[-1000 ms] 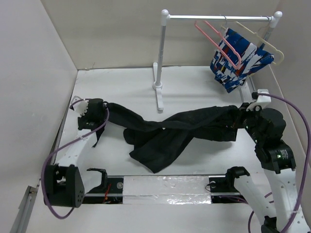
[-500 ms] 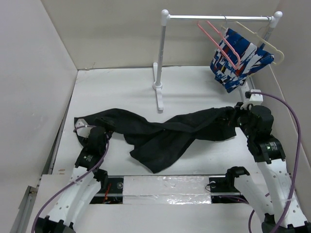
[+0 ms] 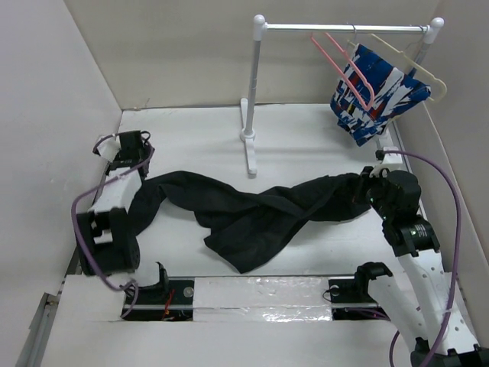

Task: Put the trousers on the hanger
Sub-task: Flatten out the trousers at the center of the board.

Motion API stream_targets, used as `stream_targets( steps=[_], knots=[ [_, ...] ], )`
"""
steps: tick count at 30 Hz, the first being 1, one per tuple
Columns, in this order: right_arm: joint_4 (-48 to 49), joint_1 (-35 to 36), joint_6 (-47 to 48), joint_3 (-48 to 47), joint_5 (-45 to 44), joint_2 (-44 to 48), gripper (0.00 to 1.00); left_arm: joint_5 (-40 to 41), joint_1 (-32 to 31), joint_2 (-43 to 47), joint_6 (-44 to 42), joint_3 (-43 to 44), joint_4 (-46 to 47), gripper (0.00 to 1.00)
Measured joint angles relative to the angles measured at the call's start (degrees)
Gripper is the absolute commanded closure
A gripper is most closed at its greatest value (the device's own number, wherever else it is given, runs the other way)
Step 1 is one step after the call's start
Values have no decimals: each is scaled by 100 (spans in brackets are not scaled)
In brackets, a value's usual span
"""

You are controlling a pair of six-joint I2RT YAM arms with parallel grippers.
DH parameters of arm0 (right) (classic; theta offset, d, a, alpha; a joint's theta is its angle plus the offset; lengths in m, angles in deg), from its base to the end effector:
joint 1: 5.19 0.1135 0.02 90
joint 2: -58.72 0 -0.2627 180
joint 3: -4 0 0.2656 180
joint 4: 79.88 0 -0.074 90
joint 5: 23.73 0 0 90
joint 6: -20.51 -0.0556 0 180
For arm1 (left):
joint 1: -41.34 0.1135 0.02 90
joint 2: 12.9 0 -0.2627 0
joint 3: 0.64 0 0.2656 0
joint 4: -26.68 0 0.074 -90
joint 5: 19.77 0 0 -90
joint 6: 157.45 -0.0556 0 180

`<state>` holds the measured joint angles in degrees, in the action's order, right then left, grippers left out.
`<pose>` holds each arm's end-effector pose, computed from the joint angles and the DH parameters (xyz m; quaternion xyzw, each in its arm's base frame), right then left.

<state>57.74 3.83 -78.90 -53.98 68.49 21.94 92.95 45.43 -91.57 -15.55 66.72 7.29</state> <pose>0.1755 0.0300 0.3200 -0.0081 0.8249 0.1063 0.5552 0.3342 0.0454 0.2550 -0.4860 0.7066 -0.0400 0.5128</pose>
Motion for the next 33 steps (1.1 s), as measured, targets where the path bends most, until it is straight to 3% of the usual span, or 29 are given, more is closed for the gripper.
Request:
stream_targets(
  steps=[5, 15, 18, 20, 21, 24, 33],
  knots=[
    [90, 2, 4, 90, 286, 149, 100, -136, 798, -1250, -560, 315, -470, 17],
    [293, 118, 24, 219, 520, 70, 100, -105, 859, -2371, -907, 901, -695, 14],
    [304, 118, 39, 260, 577, 63, 100, 4, 831, -2647, -1029, 1043, -671, 30],
    [304, 120, 42, 267, 581, 59, 100, 114, 800, -2719, -1086, 1097, -673, 52],
    [317, 120, 42, 267, 581, 44, 100, 192, 787, -2732, -1121, 1099, -675, 75],
    [319, 120, 42, 264, 584, 0, 100, 264, 772, -2747, -1130, 1108, -669, 100],
    [203, 120, 42, -162, 625, -129, 100, -31, 809, -2507, -1250, 1314, -852, 100]
  ],
)
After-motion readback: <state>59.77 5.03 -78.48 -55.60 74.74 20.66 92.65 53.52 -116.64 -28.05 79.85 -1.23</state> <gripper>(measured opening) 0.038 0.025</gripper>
